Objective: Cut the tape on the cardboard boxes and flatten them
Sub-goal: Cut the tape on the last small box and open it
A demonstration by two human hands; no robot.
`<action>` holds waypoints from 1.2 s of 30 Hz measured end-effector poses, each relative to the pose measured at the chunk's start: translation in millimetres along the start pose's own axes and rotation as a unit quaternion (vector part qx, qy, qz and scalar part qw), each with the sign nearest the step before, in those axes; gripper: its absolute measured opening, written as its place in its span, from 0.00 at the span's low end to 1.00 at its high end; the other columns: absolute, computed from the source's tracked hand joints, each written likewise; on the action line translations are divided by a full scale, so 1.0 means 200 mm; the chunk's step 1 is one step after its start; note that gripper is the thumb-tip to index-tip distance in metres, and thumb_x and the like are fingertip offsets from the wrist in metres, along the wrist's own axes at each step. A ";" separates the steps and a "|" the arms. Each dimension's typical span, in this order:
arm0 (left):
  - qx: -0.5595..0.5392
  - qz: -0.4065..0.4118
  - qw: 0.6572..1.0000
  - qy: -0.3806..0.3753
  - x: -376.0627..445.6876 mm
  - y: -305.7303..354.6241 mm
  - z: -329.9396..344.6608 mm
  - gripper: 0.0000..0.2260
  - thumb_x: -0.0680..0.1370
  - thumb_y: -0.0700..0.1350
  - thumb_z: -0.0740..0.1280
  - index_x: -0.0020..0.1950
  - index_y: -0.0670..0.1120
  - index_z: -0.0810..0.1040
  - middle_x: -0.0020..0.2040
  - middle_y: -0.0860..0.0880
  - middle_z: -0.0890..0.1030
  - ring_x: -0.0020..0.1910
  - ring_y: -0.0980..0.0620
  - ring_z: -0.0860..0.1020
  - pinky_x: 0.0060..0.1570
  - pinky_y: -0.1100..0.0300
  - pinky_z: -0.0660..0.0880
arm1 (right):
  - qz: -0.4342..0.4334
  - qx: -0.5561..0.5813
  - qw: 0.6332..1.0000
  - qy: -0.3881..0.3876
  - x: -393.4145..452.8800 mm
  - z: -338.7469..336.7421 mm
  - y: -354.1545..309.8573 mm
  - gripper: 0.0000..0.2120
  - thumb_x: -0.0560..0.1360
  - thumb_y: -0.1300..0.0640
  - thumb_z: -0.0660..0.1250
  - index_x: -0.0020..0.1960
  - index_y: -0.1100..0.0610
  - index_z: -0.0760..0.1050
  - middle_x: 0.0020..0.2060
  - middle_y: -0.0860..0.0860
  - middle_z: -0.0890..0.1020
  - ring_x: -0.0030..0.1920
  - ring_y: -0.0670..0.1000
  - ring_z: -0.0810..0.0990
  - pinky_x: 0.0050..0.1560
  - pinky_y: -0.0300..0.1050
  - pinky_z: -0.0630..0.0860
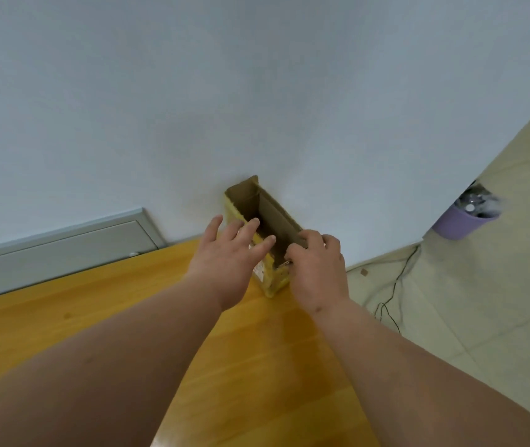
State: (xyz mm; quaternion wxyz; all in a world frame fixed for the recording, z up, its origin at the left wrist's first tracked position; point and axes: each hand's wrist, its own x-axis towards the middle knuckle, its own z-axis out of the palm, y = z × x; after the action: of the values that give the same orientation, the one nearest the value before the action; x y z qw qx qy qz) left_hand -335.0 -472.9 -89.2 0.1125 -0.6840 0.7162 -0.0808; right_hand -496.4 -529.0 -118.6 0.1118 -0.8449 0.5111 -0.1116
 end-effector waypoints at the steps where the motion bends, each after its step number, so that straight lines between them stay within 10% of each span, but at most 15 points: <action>1: -0.005 0.004 1.000 0.001 -0.01 0.00 -0.01 0.30 0.78 0.43 0.64 0.77 0.59 0.57 0.79 0.46 0.56 0.78 0.43 0.53 0.74 0.40 0.39 | -0.005 0.008 1.000 0.000 -0.03 0.00 0.00 0.09 0.79 0.56 0.64 0.57 0.51 0.79 0.69 0.53 0.71 0.68 0.60 0.62 0.64 0.54 0.69; 4: -0.027 0.000 1.000 0.006 -0.06 -0.02 -0.04 0.13 0.76 0.44 0.66 0.59 0.58 0.73 0.62 0.51 0.74 0.70 0.46 0.67 0.75 0.41 0.42 | -0.014 0.049 0.999 0.005 -0.09 0.00 -0.03 0.10 0.79 0.55 0.64 0.57 0.50 0.80 0.68 0.51 0.72 0.68 0.58 0.62 0.64 0.52 0.67; 9: -0.066 -0.013 0.998 -0.018 -0.23 -0.10 -0.09 0.12 0.76 0.39 0.62 0.50 0.56 0.67 0.35 0.58 0.69 0.47 0.51 0.77 0.77 0.43 0.49 | -0.024 0.077 0.997 -0.003 -0.21 0.00 -0.15 0.11 0.79 0.53 0.63 0.59 0.47 0.78 0.67 0.47 0.71 0.67 0.54 0.63 0.66 0.50 0.64; 15: -0.169 -0.050 0.983 0.045 -0.54 -0.28 -0.15 0.15 0.76 0.34 0.61 0.55 0.53 0.66 0.49 0.51 0.76 0.52 0.47 0.74 0.54 0.56 0.67 | 0.039 0.197 0.980 0.002 -0.38 -0.04 -0.40 0.28 0.77 0.48 0.65 0.75 0.48 0.63 0.75 0.50 0.60 0.73 0.54 0.64 0.72 0.54 0.63; 20: -0.345 -0.115 0.931 0.030 -0.83 -0.44 -0.20 0.05 0.82 0.41 0.57 0.52 0.52 0.66 0.42 0.52 0.74 0.38 0.51 0.74 0.33 0.55 0.69 | 0.205 0.437 0.859 -0.169 -0.58 -0.07 -0.65 0.42 0.71 0.31 0.67 0.78 0.45 0.55 0.76 0.51 0.63 0.73 0.55 0.66 0.71 0.55 0.64; 25: -0.394 -0.131 0.909 0.049 -1.07 -0.55 -0.21 0.03 0.84 0.45 0.56 0.52 0.53 0.67 0.41 0.49 0.76 0.38 0.51 0.75 0.34 0.58 0.69 | 0.218 0.515 0.785 -0.265 -0.77 -0.02 -0.83 0.48 0.52 0.27 0.73 0.68 0.44 0.69 0.63 0.49 0.77 0.62 0.54 0.74 0.66 0.59 0.66; 30: -0.371 -0.183 0.909 0.052 -1.21 -0.62 -0.22 0.05 0.82 0.48 0.60 0.57 0.56 0.68 0.50 0.50 0.79 0.45 0.52 0.77 0.41 0.55 0.74 | 0.200 0.475 0.808 -0.285 -0.82 -0.01 -0.98 0.53 0.49 0.32 0.75 0.71 0.46 0.65 0.61 0.52 0.79 0.60 0.55 0.76 0.56 0.52 0.72; 33: -0.260 -0.176 0.948 0.043 -1.29 -0.65 -0.21 0.27 0.78 0.61 0.62 0.74 0.55 0.61 0.72 0.49 0.67 0.69 0.46 0.67 0.68 0.47 0.66 | 0.203 0.449 0.814 -0.308 -0.80 -0.02 -1.02 0.42 0.53 0.30 0.72 0.63 0.46 0.72 0.54 0.50 0.82 0.54 0.53 0.78 0.49 0.49 0.73; 36: -0.213 -0.107 0.971 -0.021 -1.37 -0.64 -0.19 0.42 0.69 0.78 0.54 0.77 0.56 0.56 0.75 0.52 0.58 0.74 0.47 0.59 0.73 0.46 0.59 | 0.218 0.452 0.799 -0.330 -0.75 -0.04 -1.03 0.29 0.63 0.30 0.69 0.57 0.47 0.78 0.39 0.46 0.85 0.41 0.49 0.80 0.39 0.43 0.73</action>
State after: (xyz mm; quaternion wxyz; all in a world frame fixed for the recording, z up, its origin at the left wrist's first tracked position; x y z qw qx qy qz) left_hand -211.0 -208.1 -3.7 -0.0301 -0.7662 0.6373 0.0768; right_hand -393.7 -302.2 -60.4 0.6646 -0.5500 0.5056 -0.0167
